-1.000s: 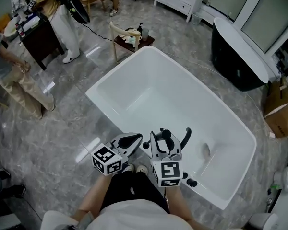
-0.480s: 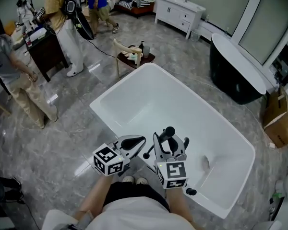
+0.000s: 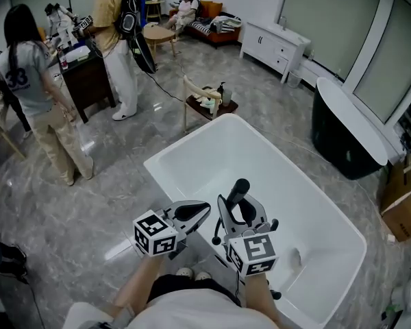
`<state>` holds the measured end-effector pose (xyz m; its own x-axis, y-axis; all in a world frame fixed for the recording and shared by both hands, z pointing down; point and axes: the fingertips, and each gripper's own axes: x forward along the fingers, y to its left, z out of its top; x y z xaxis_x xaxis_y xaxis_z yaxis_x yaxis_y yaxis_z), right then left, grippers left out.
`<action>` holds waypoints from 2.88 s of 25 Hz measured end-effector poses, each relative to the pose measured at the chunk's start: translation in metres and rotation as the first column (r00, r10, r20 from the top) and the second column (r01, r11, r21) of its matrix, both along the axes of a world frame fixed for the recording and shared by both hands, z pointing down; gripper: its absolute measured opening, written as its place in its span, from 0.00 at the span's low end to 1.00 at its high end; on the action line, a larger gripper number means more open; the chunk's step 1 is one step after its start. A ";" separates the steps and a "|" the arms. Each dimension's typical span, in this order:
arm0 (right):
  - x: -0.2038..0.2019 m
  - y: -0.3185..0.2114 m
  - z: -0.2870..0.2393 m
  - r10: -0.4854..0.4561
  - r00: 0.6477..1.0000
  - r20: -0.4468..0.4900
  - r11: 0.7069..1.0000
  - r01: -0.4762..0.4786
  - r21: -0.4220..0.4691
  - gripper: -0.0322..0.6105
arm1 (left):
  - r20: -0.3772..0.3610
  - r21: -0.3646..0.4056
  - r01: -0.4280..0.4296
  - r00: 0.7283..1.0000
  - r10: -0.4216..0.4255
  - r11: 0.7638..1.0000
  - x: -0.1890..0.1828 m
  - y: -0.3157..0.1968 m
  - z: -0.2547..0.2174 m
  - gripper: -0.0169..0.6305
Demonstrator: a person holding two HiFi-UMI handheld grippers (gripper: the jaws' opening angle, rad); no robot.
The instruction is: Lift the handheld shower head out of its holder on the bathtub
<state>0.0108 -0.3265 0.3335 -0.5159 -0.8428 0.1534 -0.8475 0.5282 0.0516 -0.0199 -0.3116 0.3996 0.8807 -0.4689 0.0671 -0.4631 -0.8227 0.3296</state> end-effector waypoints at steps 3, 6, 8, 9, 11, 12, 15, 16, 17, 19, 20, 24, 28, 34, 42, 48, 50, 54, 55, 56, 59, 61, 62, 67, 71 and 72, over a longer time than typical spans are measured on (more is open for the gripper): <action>-0.025 -0.001 -0.002 -0.055 0.998 -0.002 0.998 0.055 -0.002 0.26 | -0.008 -0.001 0.048 0.999 -0.048 0.999 -0.025 0.000 -0.005 0.06; -0.055 -0.005 -0.008 -0.123 0.992 0.004 0.992 0.123 0.003 0.26 | -0.006 0.008 0.120 0.993 -0.120 0.993 -0.057 -0.002 -0.012 0.06; -0.072 -0.006 -0.013 -0.163 0.987 0.003 0.987 0.163 0.014 0.26 | -0.001 0.013 0.161 0.987 -0.161 0.987 -0.075 -0.001 -0.015 0.06; -0.080 -0.005 -0.015 -0.183 0.983 0.000 0.983 0.183 0.019 0.26 | 0.001 0.014 0.181 0.984 -0.181 0.983 -0.083 0.000 -0.015 0.06; -0.096 -0.005 -0.015 -0.227 0.974 -0.005 0.973 0.227 0.028 0.26 | 0.000 0.015 0.223 0.975 -0.223 0.975 -0.098 0.002 -0.014 0.06; -0.105 -0.005 -0.015 -0.250 0.968 -0.006 0.968 0.250 0.031 0.26 | 0.000 0.016 0.245 0.970 -0.245 0.969 -0.106 0.003 -0.014 0.06; -0.130 -0.002 -0.016 -0.311 0.950 -0.009 0.950 0.311 0.034 0.26 | -0.001 0.019 0.304 0.953 -0.304 0.952 -0.129 0.008 -0.015 0.06; -0.137 0.000 -0.018 -0.330 0.944 -0.011 0.943 0.331 0.034 0.26 | -0.002 0.021 0.322 0.947 -0.322 0.947 -0.135 0.010 -0.017 0.06; -0.144 0.003 -0.019 -0.350 0.937 -0.014 0.936 0.350 0.035 0.26 | -0.003 0.023 0.339 0.941 -0.339 0.941 -0.141 0.012 -0.019 0.06; -0.159 0.007 -0.020 -0.389 0.921 -0.020 0.920 0.389 0.036 0.26 | -0.007 0.026 0.373 0.928 -0.373 0.927 -0.154 0.017 -0.022 0.06; -0.166 0.009 -0.021 -0.406 0.914 -0.022 0.913 0.406 0.037 0.26 | -0.008 0.027 0.390 0.921 -0.390 0.921 -0.160 0.019 -0.022 0.06; -0.193 0.016 -0.025 -0.470 0.882 -0.024 0.881 0.471 0.044 0.26 | -0.008 0.030 0.445 0.895 -0.445 0.895 -0.181 0.027 -0.024 0.06; -0.227 0.029 -0.030 -0.542 0.840 -0.033 0.838 0.543 0.048 0.26 | -0.012 0.030 0.510 0.860 -0.510 0.860 -0.209 0.041 -0.029 0.06; -0.275 0.056 -0.030 -0.647 0.761 -0.043 0.760 0.649 0.043 0.26 | -0.016 0.025 0.616 0.788 -0.615 0.788 -0.252 0.069 -0.027 0.06; -0.344 0.111 -0.030 -0.770 0.638 -0.027 0.636 0.770 0.049 0.26 | -0.015 0.020 0.753 0.658 -0.753 0.657 -0.314 0.126 -0.023 0.06; -0.382 0.148 -0.036 -0.847 0.531 0.004 0.531 0.846 0.048 0.26 | -0.004 0.029 0.823 0.567 -0.824 0.567 -0.345 0.159 -0.029 0.06; -0.388 0.158 -0.034 -0.861 0.508 0.012 0.508 0.860 0.040 0.26 | -0.006 0.031 0.836 0.549 -0.836 0.548 -0.350 0.168 -0.029 0.06; -0.395 0.170 -0.028 -0.880 0.475 0.018 0.475 0.880 0.019 0.26 | -0.007 0.036 0.858 0.513 -0.858 0.512 -0.357 0.181 -0.029 0.06; -0.394 0.171 -0.027 -0.884 0.468 0.025 0.468 0.884 0.012 0.26 | -0.006 0.034 0.862 0.507 -0.862 0.506 -0.356 0.182 -0.029 0.06; -0.393 0.172 -0.025 -0.887 0.460 0.036 0.460 0.888 0.005 0.26 | -0.005 0.033 0.864 0.503 -0.864 0.502 -0.355 0.182 -0.028 0.06; -0.391 0.172 -0.026 -0.896 0.439 0.071 0.440 0.898 -0.006 0.26 | -0.001 0.028 0.866 0.499 -0.866 0.499 -0.351 0.180 -0.027 0.06; -0.390 0.171 -0.028 -0.896 0.436 0.077 0.437 0.899 -0.004 0.26 | 0.001 0.026 0.865 0.502 -0.865 0.501 -0.349 0.177 -0.029 0.06; -0.389 0.170 -0.029 -0.896 0.438 0.077 0.439 0.898 -0.003 0.26 | 0.001 0.026 0.864 0.503 -0.864 0.503 -0.349 0.176 -0.030 0.06; -0.385 0.166 -0.031 -0.885 0.453 0.104 0.455 0.890 -0.005 0.26 | -0.005 0.032 0.857 0.515 -0.857 0.514 -0.347 0.172 -0.034 0.06; -0.379 0.159 -0.028 -0.877 0.467 0.111 0.470 0.883 0.001 0.26 | -0.009 0.036 0.851 0.524 -0.852 0.523 -0.343 0.164 -0.030 0.06; -0.378 0.156 -0.027 -0.875 0.472 0.111 0.475 0.880 0.002 0.26 | -0.009 0.035 0.849 0.528 -0.849 0.527 -0.341 0.161 -0.029 0.06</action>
<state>-0.3667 -0.1706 0.3066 -0.9935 0.0657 0.0933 0.0620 0.9972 -0.0418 -0.3613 -0.1508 0.3708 0.0653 -0.9970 0.0426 -0.9513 -0.0493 0.3044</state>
